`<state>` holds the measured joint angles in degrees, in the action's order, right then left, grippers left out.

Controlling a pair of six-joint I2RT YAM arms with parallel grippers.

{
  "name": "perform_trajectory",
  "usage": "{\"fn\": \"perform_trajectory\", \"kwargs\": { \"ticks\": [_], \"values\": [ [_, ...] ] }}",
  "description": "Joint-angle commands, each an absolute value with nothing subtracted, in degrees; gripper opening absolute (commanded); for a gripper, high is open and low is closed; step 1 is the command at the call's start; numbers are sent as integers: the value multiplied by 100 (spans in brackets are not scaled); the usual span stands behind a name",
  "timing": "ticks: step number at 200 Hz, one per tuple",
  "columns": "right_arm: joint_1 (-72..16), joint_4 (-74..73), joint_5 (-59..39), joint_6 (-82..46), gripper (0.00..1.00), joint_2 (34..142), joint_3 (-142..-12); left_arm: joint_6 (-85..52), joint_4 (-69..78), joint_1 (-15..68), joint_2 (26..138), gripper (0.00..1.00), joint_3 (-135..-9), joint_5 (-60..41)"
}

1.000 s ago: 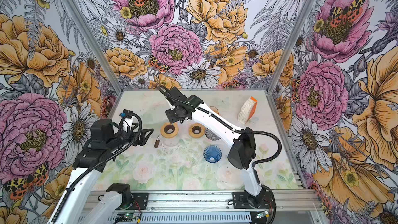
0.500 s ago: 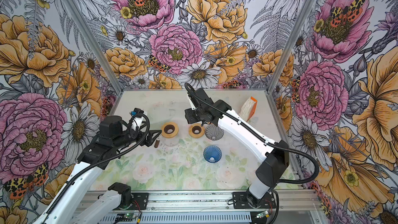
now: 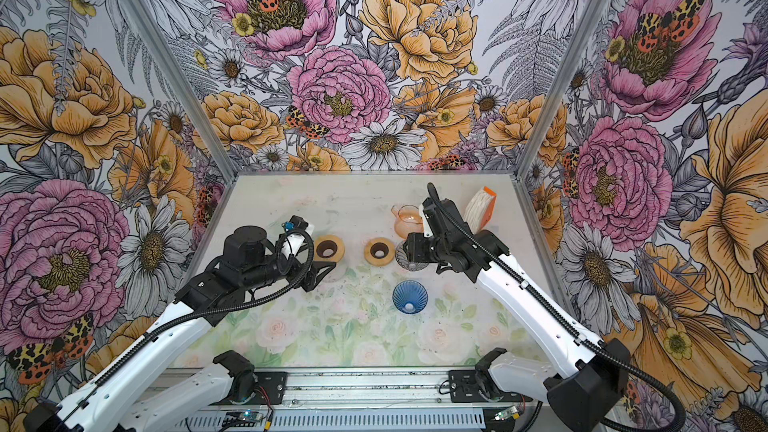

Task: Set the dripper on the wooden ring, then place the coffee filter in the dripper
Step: 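Move the right gripper over the blue ribbed dripper, then close the right gripper on the blue dripper's rim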

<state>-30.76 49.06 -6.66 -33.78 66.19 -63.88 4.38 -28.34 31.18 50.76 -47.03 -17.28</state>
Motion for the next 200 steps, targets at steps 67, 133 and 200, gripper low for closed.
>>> {"fn": "perform_trajectory", "kwargs": {
  "ticks": [67,133,200],
  "values": [
    [-2912,4975,-1169,-4115,54,6150,-4907,8,-2023,3806,5621,99,-4316,-1543],
    [-2894,4779,-1209,-4076,50,6467,-4489,-197,-1751,3947,5834,99,-4131,-1477],
    [-2874,4157,-1489,-4096,46,6776,-4155,-288,-1760,3963,5775,99,-4032,-1372]
  ]
}}
